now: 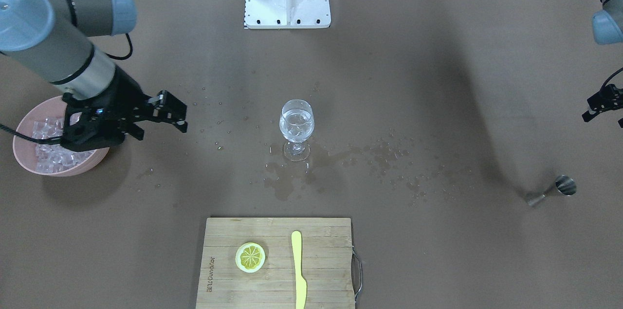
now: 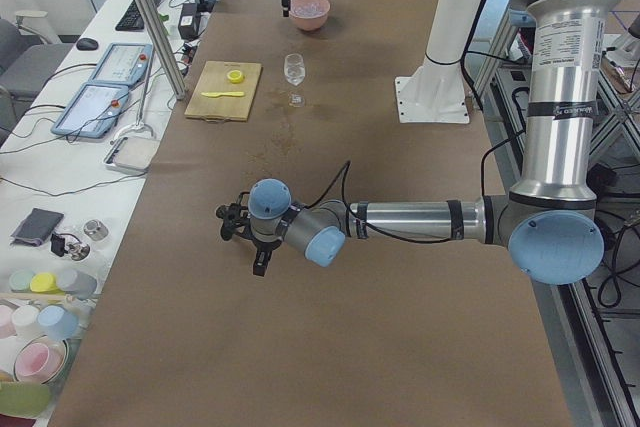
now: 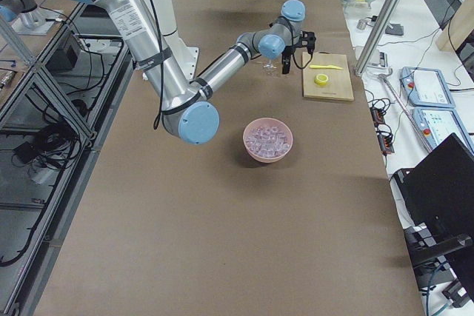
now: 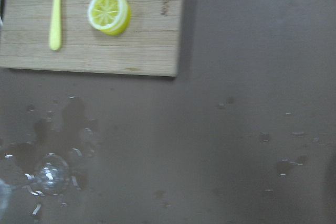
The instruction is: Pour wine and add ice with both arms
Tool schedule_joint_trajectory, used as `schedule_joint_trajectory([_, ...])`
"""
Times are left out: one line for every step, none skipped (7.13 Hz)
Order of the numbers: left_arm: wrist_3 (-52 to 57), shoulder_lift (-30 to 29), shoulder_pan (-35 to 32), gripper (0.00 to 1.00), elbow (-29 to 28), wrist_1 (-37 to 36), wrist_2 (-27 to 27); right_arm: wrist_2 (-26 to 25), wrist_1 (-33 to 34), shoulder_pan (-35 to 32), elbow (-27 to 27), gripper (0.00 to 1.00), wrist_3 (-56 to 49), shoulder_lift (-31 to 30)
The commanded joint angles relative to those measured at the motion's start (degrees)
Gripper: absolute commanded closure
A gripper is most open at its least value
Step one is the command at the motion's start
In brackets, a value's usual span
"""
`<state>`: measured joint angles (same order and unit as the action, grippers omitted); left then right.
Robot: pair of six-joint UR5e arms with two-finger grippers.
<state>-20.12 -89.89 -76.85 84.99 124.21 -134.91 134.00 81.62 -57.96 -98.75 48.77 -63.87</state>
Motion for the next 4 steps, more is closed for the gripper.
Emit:
schedule_joint_trajectory([0.0, -0.5, -0.1, 0.02, -0.1, 0.0, 0.0, 1.8, 0.2, -7.7, 0.8, 0.0, -15.6, -10.1])
schedule_joint_trajectory([0.0, -0.4, 0.0, 0.02, 0.0, 0.1, 0.0, 1.8, 0.2, -10.4, 2.1, 0.0, -24.3, -13.4])
schedule_joint_trajectory([0.1, -0.5, -0.1, 0.02, -0.1, 0.1, 0.0, 1.5, 0.0, -13.2, 4.9, 0.0, -31.9, -15.5])
schedule_joint_trajectory([0.1, -0.5, 0.0, 0.02, -0.3, 0.2, -0.1, 0.9, -0.3, -15.9, 8.9, 0.0, -42.0, -16.8])
